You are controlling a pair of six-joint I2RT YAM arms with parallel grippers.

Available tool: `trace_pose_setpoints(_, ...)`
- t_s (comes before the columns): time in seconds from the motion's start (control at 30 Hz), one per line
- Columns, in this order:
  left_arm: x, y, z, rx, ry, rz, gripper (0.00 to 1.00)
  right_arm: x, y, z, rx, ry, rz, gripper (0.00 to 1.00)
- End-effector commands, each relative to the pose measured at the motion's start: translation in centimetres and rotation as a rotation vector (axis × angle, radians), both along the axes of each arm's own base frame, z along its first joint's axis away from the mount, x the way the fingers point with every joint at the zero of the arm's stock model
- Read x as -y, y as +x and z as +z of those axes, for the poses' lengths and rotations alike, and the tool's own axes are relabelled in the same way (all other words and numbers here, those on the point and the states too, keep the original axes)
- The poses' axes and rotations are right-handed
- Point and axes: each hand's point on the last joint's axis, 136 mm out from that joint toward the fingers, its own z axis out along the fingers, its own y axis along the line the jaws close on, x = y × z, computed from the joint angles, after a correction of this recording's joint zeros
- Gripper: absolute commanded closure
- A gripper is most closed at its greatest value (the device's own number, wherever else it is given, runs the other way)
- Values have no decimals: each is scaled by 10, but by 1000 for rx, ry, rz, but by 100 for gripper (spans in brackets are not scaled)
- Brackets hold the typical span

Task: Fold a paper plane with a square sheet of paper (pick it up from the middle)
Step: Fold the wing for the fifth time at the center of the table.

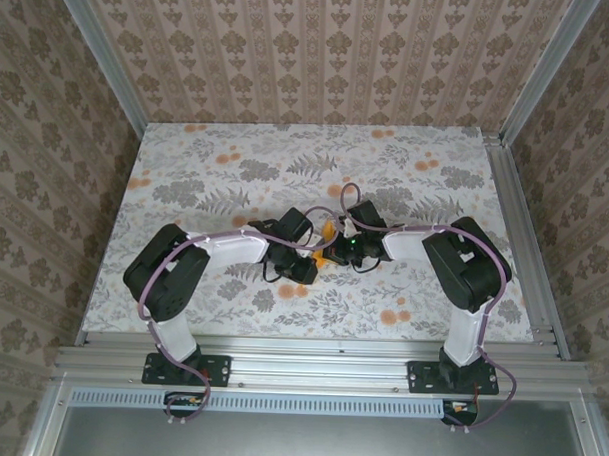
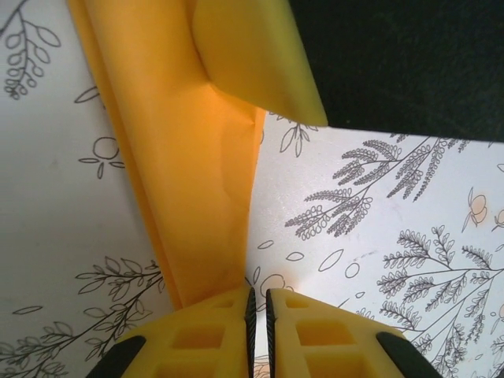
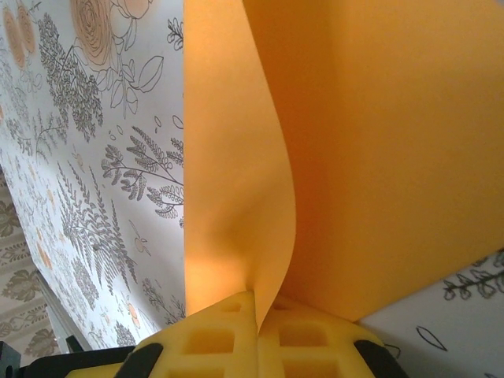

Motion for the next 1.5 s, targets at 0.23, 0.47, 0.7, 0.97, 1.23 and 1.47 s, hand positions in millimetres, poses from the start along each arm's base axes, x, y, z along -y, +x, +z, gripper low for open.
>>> trace_pose_setpoints(0.23,-25,-11,1,30,83,-27,86,31,-41,-67,-177,-205,4,100)
trace_pose_setpoints(0.47,-31,-14,2,25,100,-19,86,31,-41,-68,-182,-207,6,100)
trace_pose_setpoints(0.7,-33,-12,8,48,97,13,76,30,-40,-67,-180,-205,6,100)
trace_pose_setpoints(0.97,-27,-15,1,16,90,22,73,29,-40,-66,-178,-205,9,100)
trace_pose_setpoints(1.23,-26,-14,-8,2,116,18,72,29,-41,-66,-177,-201,9,100)
trace_pose_setpoints(1.47,-26,-14,-10,7,132,16,72,29,-42,-68,-180,-200,10,100)
